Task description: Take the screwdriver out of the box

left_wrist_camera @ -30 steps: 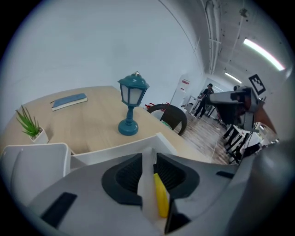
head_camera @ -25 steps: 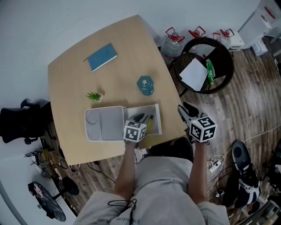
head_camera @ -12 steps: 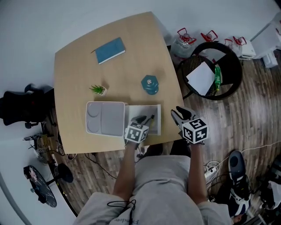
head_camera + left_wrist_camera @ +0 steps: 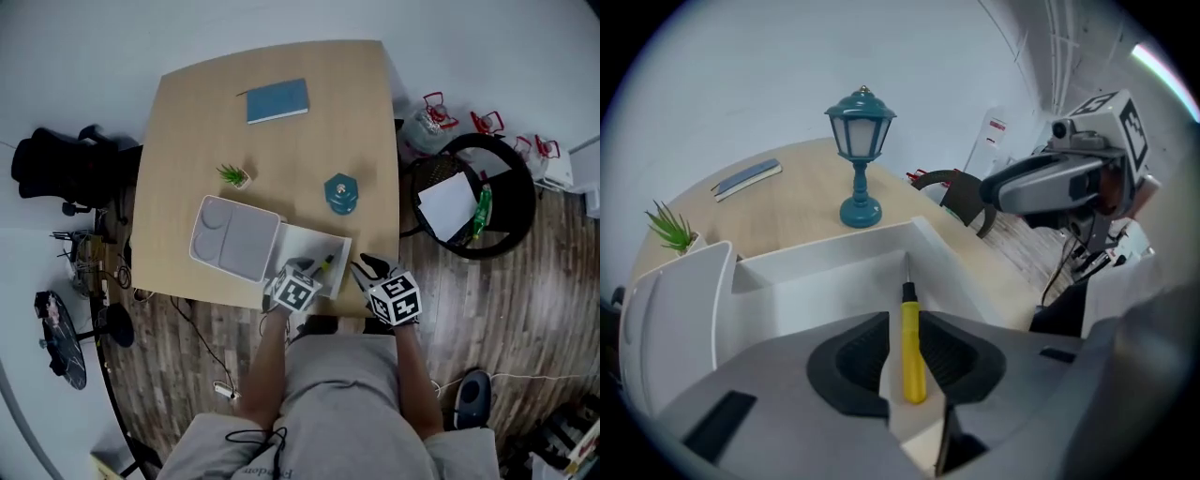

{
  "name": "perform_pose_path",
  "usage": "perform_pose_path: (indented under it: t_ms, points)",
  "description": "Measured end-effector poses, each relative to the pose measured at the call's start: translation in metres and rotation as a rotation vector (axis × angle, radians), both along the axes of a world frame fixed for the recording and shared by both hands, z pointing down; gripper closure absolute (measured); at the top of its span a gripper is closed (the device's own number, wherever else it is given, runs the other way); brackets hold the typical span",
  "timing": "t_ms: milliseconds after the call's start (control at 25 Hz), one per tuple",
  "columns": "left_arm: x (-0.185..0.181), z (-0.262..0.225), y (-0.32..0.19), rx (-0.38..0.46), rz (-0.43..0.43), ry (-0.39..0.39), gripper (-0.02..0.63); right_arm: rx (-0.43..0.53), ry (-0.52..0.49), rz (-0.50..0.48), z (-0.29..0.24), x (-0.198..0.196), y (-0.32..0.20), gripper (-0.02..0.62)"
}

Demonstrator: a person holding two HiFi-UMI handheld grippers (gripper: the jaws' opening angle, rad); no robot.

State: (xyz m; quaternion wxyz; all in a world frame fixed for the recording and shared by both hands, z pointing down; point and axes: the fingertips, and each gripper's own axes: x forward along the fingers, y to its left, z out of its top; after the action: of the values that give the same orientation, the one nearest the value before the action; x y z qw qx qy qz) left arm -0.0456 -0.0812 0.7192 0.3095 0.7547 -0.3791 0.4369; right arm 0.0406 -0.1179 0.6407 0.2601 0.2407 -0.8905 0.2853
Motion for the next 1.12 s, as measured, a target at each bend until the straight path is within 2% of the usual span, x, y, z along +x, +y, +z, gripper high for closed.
perform_pose_path:
  t_ms: [160,640,800,1120]
  points:
    - [0.005,0.001,0.006,-0.027,-0.033,-0.006,0.514,0.012,0.0,-0.061,0.002,0.0,-0.006,0.476]
    - [0.012,0.013,0.0,-0.055,-0.046,-0.083,0.515,-0.033,-0.007,-0.106,0.014,0.021,-0.023,0.476]
    - [0.017,0.016,-0.002,-0.065,-0.059,-0.074,0.515,-0.046,-0.007,-0.103,0.018,0.028,-0.025,0.476]
    - [0.017,0.028,-0.004,-0.087,-0.046,-0.128,0.515,-0.06,0.001,-0.082,0.023,0.044,-0.029,0.476]
